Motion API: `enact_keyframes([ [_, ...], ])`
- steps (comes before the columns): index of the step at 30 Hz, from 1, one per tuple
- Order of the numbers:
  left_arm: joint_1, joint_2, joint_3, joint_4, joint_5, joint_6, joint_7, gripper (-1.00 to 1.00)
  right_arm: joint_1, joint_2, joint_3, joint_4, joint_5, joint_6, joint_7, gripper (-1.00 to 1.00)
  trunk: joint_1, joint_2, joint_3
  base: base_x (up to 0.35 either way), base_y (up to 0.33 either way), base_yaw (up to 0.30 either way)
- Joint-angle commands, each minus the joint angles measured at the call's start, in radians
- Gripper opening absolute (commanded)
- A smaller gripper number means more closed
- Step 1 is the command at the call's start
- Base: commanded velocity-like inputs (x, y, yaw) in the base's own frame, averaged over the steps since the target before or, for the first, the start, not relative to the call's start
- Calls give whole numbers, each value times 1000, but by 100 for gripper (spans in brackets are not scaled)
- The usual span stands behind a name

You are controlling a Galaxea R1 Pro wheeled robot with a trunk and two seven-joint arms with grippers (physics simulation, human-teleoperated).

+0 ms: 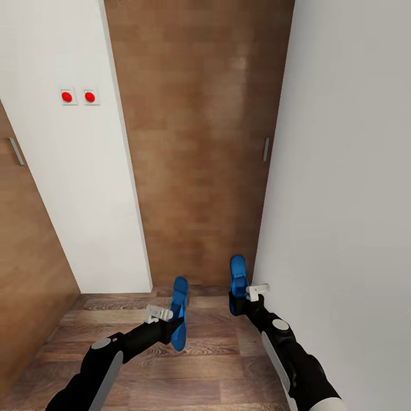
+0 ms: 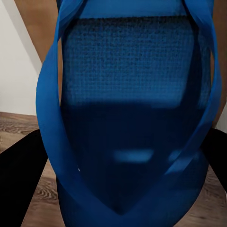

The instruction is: In the bedroom, move the book from the bed onto either nightstand, and place the two sandals side by side next to the bed.

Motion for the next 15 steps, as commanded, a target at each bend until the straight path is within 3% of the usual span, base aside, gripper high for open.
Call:
enact_keyframes([
  [1, -1, 1, -1, -1, 9, 8, 2, -100, 0, 0, -1, -2, -8, 6, 2, -100, -4, 7, 2, 0, 0, 157],
  [5, -1, 1, -1, -1, 9, 8, 2, -100, 0, 0, -1, -2, -8, 6, 2, -100, -19, 35, 14, 0, 0, 225],
  [9, -1, 1, -1, -1, 9, 8, 2, -100, 0, 1, -1, -2, -8, 5, 2, -100, -19, 35, 13, 0, 0, 225],
  [15, -1, 1, -1, -1, 9, 8, 2, -100, 0, 2, -1, -2, -8, 4, 2, -100, -23, 42, 16, 0, 0, 47],
])
